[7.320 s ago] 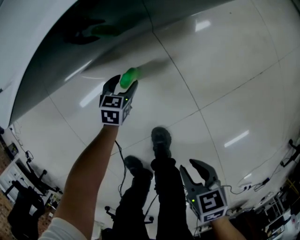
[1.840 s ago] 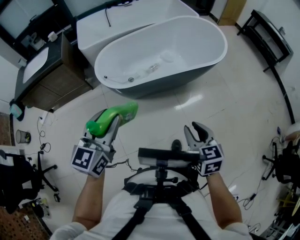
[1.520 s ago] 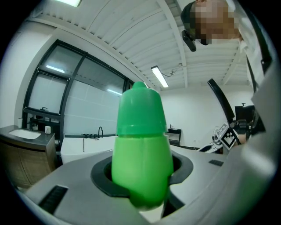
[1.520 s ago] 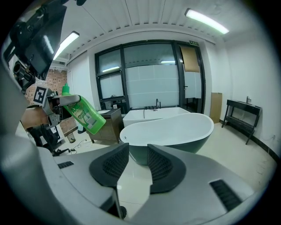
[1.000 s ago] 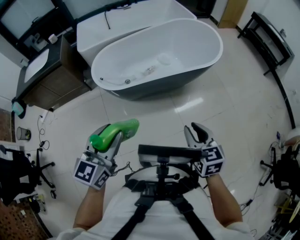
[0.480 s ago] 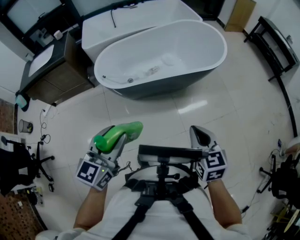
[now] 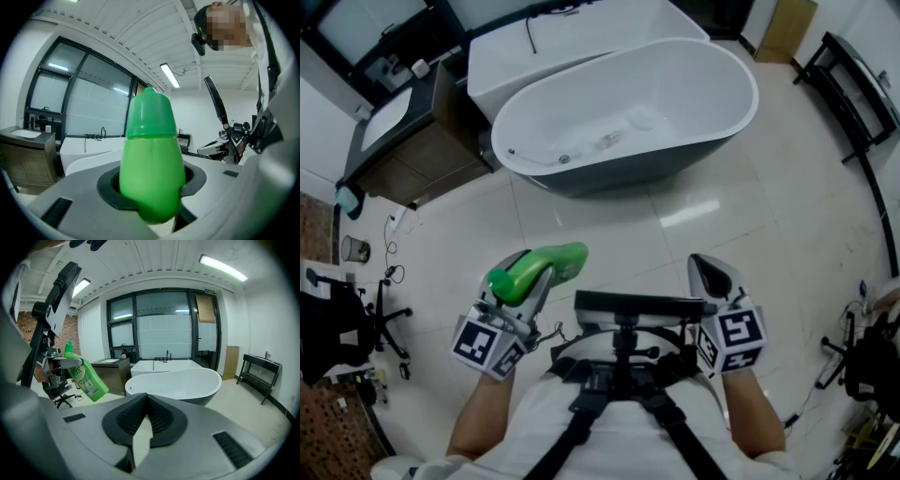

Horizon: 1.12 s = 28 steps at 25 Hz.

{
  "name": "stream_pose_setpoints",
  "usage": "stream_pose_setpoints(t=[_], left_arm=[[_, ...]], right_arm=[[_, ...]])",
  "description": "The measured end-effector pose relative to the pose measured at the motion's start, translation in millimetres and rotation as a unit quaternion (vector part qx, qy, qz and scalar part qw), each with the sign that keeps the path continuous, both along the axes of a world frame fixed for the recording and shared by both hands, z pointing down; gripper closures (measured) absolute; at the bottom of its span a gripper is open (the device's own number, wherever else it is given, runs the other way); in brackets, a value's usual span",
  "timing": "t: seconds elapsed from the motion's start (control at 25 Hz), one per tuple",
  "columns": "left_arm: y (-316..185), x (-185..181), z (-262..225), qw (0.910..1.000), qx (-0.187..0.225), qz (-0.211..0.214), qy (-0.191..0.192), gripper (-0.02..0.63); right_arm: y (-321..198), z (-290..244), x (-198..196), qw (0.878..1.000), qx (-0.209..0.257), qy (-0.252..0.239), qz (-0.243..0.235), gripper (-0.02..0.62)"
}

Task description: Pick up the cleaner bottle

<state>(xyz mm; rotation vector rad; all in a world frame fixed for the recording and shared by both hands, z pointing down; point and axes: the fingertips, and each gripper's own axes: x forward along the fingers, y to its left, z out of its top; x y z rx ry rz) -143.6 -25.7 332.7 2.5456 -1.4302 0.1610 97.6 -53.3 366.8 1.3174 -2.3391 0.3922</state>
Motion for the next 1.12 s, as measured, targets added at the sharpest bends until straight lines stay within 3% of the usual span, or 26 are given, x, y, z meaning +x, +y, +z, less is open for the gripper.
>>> stream_pose_setpoints(t=[0.68, 1.12], left_arm=[[0.1, 20.6, -4.6, 0.9998, -0.002, 0.018, 0.0, 0.426], [-15.7, 14.6, -5.6, 1.0, -0.008, 0.002, -0.001, 0.426]], right_arm=[[-7.6, -0.2, 0.8, 1.0, -0.01, -0.009, -0.005, 0.588], [-19.6, -1.9, 10.2, 1.0, 0.001, -0.007, -0.004, 0.588]])
